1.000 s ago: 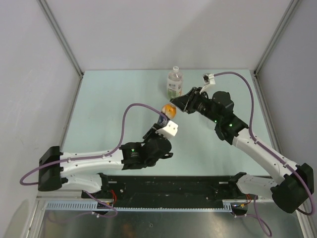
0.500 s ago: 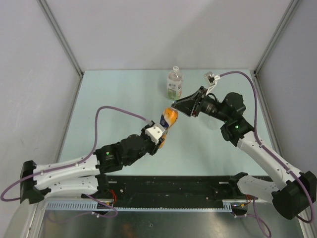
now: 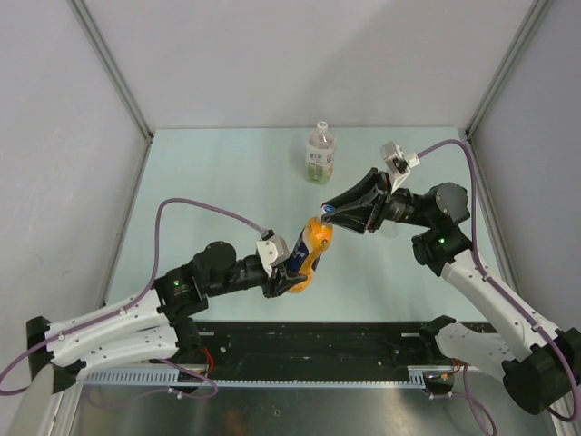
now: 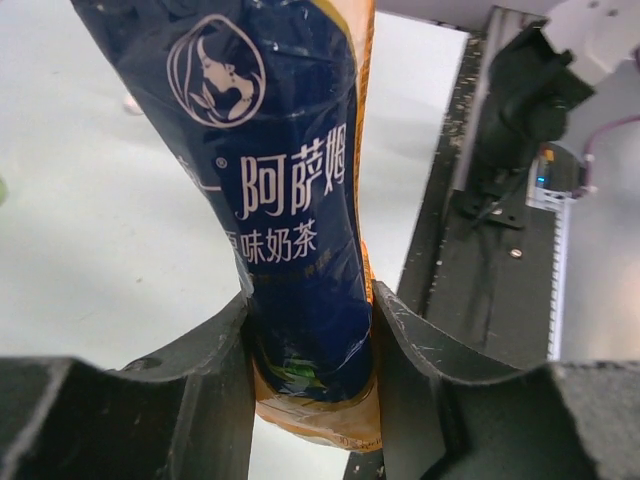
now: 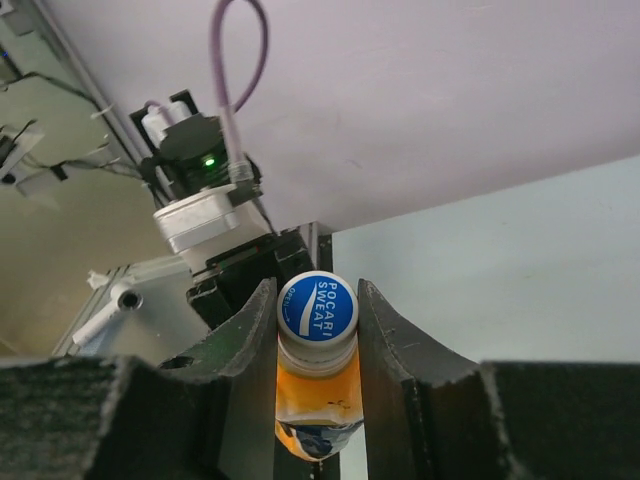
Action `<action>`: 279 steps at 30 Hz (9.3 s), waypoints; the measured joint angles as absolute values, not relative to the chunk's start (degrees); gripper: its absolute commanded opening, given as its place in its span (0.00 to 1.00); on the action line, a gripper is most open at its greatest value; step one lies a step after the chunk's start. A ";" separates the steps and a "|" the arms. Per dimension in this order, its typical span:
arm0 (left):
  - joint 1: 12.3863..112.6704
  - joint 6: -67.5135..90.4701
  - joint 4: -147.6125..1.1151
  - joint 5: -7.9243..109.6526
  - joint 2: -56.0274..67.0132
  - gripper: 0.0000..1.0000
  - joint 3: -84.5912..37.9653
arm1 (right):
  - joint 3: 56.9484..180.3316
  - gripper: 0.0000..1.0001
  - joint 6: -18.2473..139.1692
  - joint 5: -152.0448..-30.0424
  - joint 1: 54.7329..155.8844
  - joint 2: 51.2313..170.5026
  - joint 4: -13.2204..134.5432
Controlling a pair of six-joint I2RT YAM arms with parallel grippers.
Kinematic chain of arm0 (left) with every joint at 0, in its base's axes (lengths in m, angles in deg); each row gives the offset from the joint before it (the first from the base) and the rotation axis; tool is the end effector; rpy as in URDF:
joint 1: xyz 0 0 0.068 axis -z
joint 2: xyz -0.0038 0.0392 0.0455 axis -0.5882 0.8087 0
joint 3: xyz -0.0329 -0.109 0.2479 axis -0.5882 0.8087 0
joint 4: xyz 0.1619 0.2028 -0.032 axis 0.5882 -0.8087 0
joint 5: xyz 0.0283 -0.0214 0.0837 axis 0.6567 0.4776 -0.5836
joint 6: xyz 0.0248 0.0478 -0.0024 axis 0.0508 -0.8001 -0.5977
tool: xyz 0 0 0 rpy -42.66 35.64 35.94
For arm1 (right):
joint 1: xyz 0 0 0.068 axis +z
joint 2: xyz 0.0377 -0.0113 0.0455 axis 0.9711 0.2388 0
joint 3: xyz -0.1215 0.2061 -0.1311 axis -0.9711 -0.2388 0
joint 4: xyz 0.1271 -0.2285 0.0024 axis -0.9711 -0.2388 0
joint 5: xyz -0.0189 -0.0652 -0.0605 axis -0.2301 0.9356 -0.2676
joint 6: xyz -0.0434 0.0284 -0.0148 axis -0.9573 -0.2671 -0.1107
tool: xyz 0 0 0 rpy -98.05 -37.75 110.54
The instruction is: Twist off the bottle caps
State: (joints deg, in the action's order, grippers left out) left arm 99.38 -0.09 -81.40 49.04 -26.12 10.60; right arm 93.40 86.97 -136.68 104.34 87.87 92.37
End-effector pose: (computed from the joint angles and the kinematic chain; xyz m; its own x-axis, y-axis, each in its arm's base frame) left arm 0.0799 -0.1682 0.3103 -0.0902 0.1794 -0.9796 0.9374 0.3477 -0.0226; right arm 0.1794 0.1285 0.4021 -0.2184 0.2557 -0.9418 -0.9701 0.0475 0.2379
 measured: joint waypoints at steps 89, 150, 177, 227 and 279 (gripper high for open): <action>108.56 2.97 -83.60 -11.98 2.23 0.00 -1.84 | 103.91 0.67 89.11 -85.12 115.75 94.87 67.87; 106.66 -1.60 -82.27 48.45 -16.83 0.00 3.49 | 92.89 0.00 88.21 -149.90 98.57 87.04 102.93; 106.99 -4.24 -80.13 52.03 -17.23 0.00 6.07 | 91.10 0.00 83.40 -135.28 98.01 79.04 96.41; 63.73 21.18 -68.89 62.48 -26.89 0.00 26.31 | 90.36 0.00 78.79 -111.24 106.90 102.80 75.56; 63.58 23.36 -68.92 74.83 -26.87 0.00 23.58 | 95.04 0.99 77.57 -104.55 106.16 96.44 57.36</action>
